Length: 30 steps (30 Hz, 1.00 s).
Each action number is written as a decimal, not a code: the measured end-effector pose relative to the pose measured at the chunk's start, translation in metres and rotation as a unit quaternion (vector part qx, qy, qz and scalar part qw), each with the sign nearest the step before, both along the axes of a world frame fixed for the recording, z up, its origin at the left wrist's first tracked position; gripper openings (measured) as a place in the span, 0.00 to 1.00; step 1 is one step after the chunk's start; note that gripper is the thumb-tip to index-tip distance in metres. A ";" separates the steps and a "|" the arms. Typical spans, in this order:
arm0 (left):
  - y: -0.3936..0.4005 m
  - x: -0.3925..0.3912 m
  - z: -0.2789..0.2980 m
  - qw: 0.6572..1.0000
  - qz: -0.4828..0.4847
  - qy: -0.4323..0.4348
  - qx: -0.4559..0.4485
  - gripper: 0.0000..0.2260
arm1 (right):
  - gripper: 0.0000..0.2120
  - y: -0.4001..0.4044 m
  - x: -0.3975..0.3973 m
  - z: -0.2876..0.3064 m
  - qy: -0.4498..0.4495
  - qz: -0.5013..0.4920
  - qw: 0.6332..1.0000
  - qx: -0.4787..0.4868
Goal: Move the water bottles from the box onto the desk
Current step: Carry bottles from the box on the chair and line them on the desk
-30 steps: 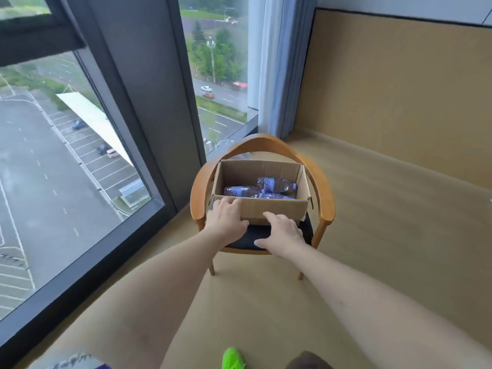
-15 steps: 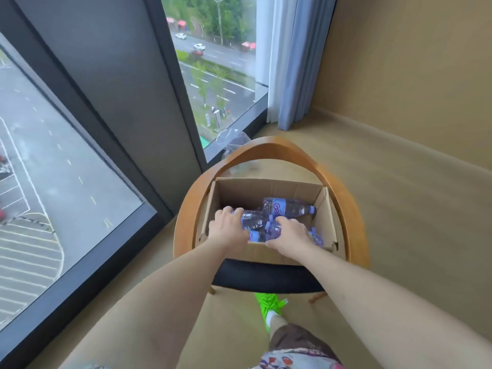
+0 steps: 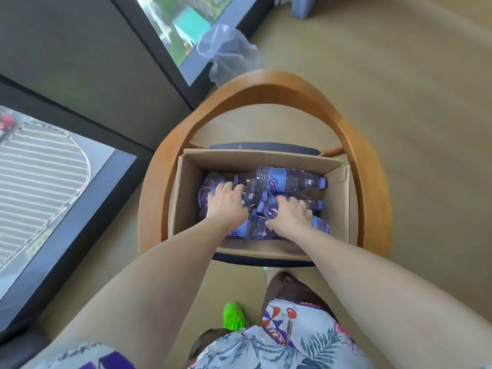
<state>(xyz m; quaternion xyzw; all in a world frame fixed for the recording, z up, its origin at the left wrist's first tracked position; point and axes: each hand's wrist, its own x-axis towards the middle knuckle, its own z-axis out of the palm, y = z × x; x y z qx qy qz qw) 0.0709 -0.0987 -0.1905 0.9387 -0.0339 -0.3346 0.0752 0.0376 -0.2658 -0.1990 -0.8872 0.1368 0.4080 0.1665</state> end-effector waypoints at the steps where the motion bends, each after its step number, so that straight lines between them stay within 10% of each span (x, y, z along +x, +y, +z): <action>1: -0.002 0.001 -0.008 1.000 -0.006 0.008 0.008 0.27 | 0.32 -0.001 0.001 -0.009 0.008 0.011 1.000 -0.008; 6: -0.007 0.005 -0.044 0.997 -0.018 0.059 0.050 0.38 | 0.34 -0.013 -0.002 -0.042 0.038 0.051 0.998 -0.022; 30: -0.022 0.047 -0.052 0.974 -0.172 0.120 0.083 0.29 | 0.37 -0.019 -0.013 -0.071 -0.064 0.079 0.994 -0.026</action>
